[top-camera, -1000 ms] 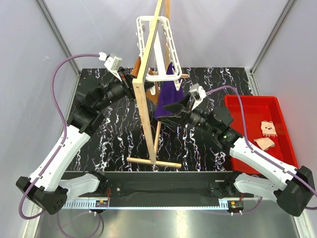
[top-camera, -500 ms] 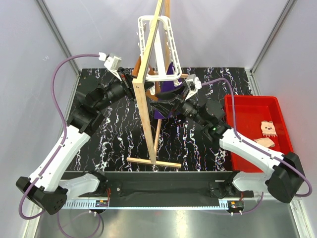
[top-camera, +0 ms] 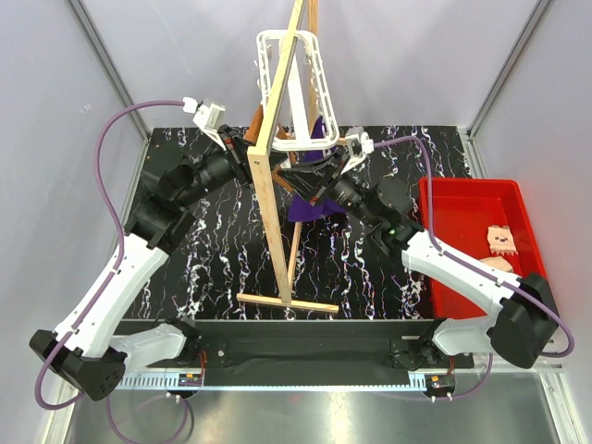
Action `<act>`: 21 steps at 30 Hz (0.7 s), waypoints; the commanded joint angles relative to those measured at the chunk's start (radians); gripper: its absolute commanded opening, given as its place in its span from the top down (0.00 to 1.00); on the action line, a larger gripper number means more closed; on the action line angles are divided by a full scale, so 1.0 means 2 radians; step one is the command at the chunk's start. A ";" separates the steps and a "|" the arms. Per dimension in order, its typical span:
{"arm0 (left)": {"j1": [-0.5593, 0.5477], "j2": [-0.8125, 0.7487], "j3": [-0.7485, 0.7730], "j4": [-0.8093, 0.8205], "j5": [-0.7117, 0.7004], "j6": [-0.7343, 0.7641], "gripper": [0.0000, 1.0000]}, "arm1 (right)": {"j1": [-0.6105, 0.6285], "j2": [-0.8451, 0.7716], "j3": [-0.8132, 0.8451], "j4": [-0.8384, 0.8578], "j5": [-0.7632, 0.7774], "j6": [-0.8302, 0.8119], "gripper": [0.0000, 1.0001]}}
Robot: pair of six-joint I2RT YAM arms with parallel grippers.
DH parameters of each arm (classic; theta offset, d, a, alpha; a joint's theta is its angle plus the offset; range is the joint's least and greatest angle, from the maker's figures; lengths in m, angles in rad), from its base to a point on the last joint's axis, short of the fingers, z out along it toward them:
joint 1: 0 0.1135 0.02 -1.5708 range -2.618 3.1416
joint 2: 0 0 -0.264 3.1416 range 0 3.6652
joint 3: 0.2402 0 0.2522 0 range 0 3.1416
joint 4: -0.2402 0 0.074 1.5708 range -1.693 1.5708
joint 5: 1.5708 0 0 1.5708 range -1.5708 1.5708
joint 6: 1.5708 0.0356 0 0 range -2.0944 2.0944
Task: Clip the socks to the hanger
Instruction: Open the clamp at the hanger.
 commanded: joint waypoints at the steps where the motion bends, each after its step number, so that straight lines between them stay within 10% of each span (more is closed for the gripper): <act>1: 0.002 -0.013 0.001 0.026 -0.002 -0.002 0.77 | 0.005 0.000 0.024 0.014 0.016 0.014 0.79; 3: 0.002 -0.016 -0.006 0.029 -0.002 -0.002 0.71 | 0.005 -0.005 0.025 0.002 0.020 0.016 1.00; 8: 0.003 -0.055 -0.039 0.033 -0.034 -0.006 0.25 | 0.005 -0.020 0.025 -0.023 0.016 0.027 1.00; 15: 0.012 -0.108 -0.100 0.058 -0.077 -0.047 0.29 | 0.005 -0.024 0.037 -0.044 -0.008 0.036 1.00; 21: 0.079 -0.070 -0.139 0.215 0.087 -0.133 0.34 | 0.005 -0.016 0.040 -0.038 -0.025 0.048 1.00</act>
